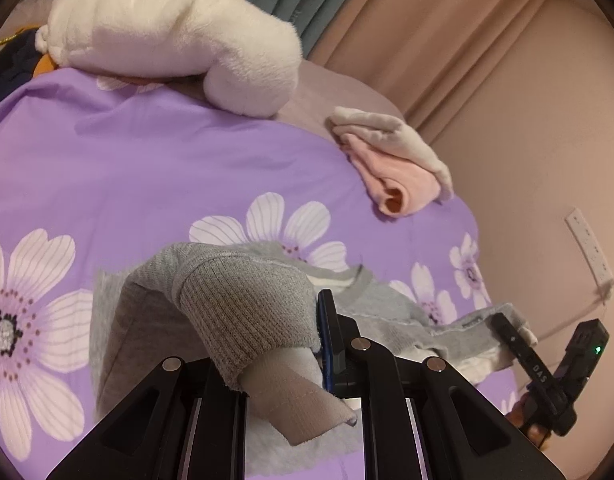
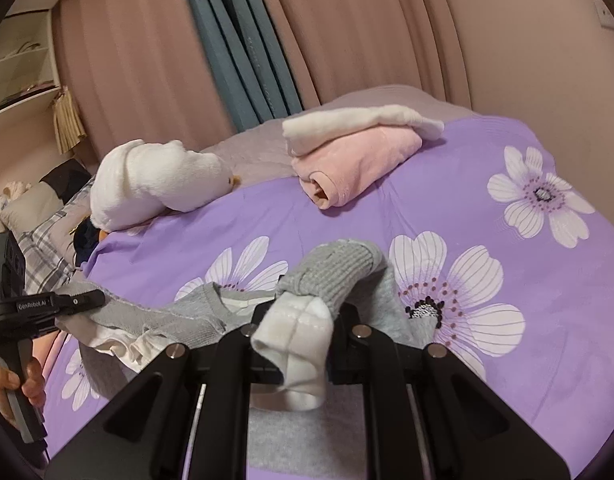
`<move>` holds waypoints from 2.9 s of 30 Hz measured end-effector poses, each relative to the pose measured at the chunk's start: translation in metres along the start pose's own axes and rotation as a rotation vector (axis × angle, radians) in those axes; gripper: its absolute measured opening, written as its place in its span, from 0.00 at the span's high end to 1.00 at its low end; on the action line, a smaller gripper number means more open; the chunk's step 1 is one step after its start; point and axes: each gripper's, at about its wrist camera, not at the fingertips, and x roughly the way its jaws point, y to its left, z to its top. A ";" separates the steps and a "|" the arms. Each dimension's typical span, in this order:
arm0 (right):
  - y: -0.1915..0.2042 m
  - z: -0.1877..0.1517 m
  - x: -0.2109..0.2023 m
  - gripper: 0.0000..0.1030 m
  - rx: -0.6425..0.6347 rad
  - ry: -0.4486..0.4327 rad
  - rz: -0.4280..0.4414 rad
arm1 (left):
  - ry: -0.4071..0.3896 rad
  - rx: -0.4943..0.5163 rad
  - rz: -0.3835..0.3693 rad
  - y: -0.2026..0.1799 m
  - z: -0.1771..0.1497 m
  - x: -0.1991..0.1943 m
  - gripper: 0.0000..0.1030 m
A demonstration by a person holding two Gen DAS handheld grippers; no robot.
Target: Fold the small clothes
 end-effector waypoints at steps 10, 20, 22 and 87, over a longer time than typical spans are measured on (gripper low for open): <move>-0.027 0.009 0.076 0.85 0.128 0.137 0.025 | 0.046 -0.189 0.022 0.045 0.022 0.052 0.88; -0.046 0.000 0.130 0.59 0.245 0.283 0.001 | 0.162 -0.357 0.069 0.076 0.023 0.096 0.88; -0.052 0.002 0.131 0.48 0.278 0.281 0.009 | 0.172 -0.382 0.069 0.081 0.023 0.099 0.83; -0.002 -0.128 -0.074 0.39 -0.031 0.174 -0.031 | 0.094 0.194 0.376 0.014 -0.158 -0.041 0.33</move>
